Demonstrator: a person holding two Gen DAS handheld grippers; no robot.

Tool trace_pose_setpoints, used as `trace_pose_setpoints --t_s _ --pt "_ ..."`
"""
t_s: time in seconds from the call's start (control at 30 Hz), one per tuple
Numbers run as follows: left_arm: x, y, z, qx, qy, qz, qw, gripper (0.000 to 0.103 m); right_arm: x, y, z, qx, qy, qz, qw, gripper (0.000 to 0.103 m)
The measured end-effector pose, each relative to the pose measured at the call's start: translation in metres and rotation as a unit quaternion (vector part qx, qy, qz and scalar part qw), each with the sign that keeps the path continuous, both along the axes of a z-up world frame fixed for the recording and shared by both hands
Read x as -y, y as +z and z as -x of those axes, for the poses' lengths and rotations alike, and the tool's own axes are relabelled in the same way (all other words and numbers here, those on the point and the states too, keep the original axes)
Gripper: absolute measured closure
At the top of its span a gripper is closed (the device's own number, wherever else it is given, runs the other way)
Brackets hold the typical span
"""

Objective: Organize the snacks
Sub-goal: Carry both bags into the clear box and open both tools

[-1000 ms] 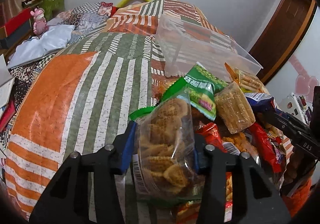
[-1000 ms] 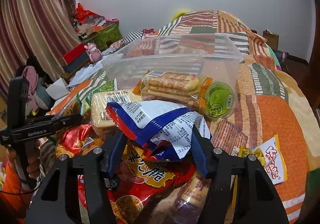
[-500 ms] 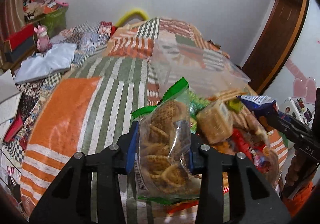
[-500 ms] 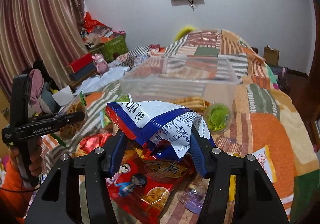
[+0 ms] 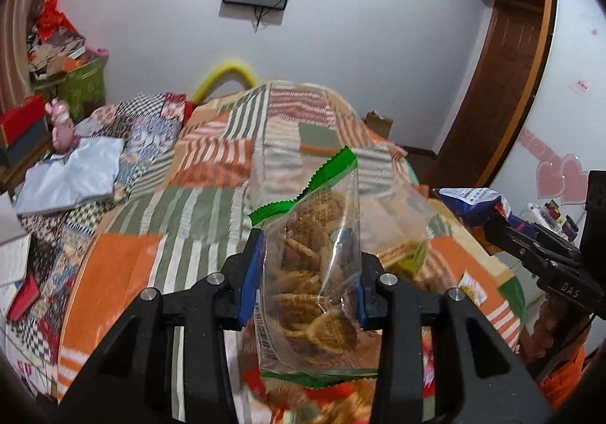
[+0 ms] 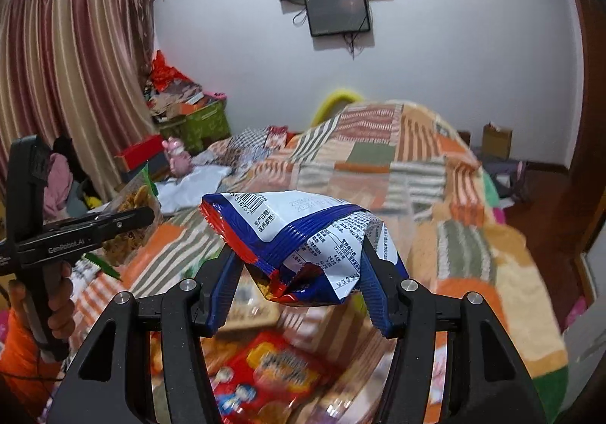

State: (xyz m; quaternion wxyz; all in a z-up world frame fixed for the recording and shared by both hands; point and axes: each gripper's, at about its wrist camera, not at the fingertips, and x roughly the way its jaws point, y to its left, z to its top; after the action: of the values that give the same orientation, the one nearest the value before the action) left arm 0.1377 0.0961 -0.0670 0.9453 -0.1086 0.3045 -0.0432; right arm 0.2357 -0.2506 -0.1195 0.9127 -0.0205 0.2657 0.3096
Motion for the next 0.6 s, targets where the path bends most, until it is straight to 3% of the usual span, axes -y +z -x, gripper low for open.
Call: trace_pose_setpoints --t_s 0.3,0.6 --pt "0.007 0.017 -0.054 0.009 -0.005 -0.02 0.9998 0.064 -0.013 0.006 -0.043 0.002 -0.005 0.008 1.0 0.048" --pt "0.001 -0.009 -0.12 -0.035 -0.012 0.0 0.9993 0.064 -0.029 -0.018 -0.094 -0.041 -0.007 0.03 0.999 0.048"
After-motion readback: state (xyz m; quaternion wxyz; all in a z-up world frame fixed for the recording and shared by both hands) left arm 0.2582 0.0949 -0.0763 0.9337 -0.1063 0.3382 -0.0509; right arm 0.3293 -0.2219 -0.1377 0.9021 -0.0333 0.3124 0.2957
